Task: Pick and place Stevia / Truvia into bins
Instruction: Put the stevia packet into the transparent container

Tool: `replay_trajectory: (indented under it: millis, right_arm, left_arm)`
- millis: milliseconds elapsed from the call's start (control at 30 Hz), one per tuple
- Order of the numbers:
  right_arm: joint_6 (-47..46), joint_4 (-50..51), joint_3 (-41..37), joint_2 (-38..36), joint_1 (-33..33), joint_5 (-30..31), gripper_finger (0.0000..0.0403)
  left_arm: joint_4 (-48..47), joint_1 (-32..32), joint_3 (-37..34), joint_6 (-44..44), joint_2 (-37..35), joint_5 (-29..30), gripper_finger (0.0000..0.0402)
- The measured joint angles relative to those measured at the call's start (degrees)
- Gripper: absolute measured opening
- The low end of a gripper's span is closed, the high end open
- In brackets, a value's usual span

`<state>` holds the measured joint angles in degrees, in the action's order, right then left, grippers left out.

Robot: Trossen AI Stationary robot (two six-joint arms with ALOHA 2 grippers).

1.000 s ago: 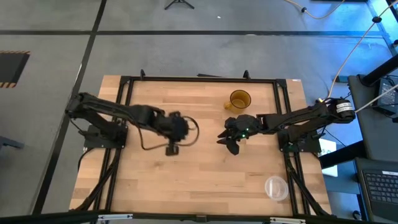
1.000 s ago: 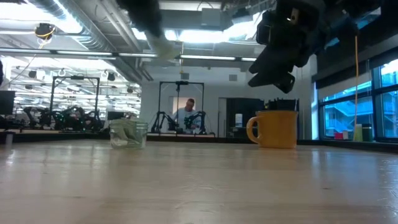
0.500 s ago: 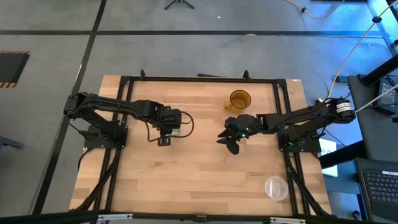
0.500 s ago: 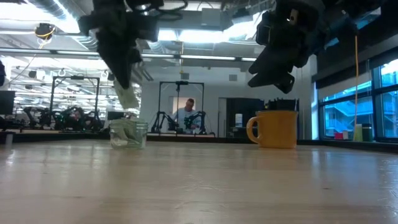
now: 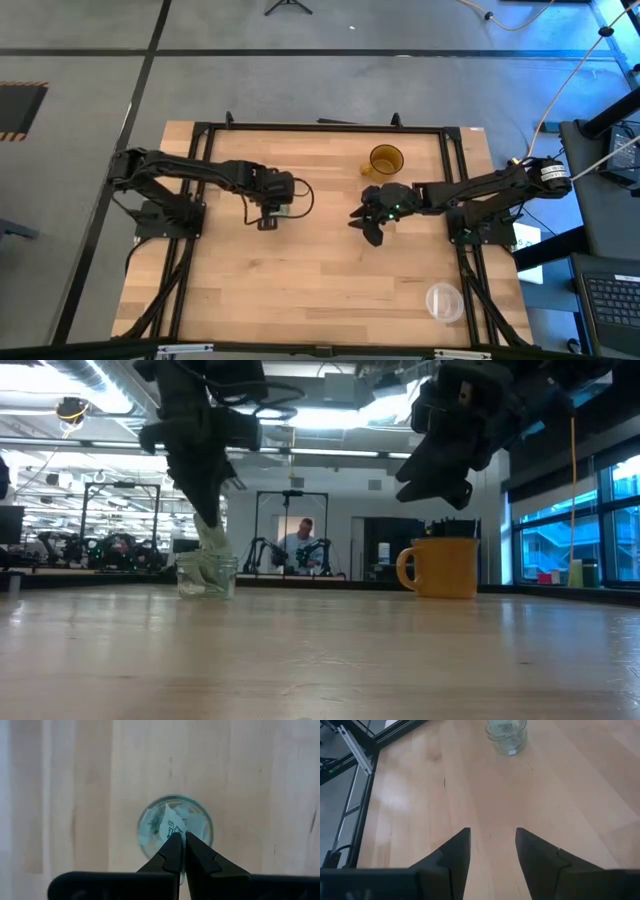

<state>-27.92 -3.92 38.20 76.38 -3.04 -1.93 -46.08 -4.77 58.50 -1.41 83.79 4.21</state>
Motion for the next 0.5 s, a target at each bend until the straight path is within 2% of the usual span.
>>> replay_trajectory:
  millis: [133,300,500]
  right_arm:
    - [0.0,0.0,0.0,0.0,0.32,-0.01,0.0161]
    - [-0.02,0.09,0.0,0.0,0.3,-0.04,0.0161]
    - [-0.02,0.17,0.0,0.0,0.3,-0.07,0.0161]
  left_arm:
    - [0.06,0.06,-0.02,-1.33,3.17,-1.14,0.0005]
    - [0.05,0.02,-0.02,-1.36,8.19,2.94,0.0006]
    - [0.03,0.06,-0.02,-1.38,12.47,3.23,0.0012]
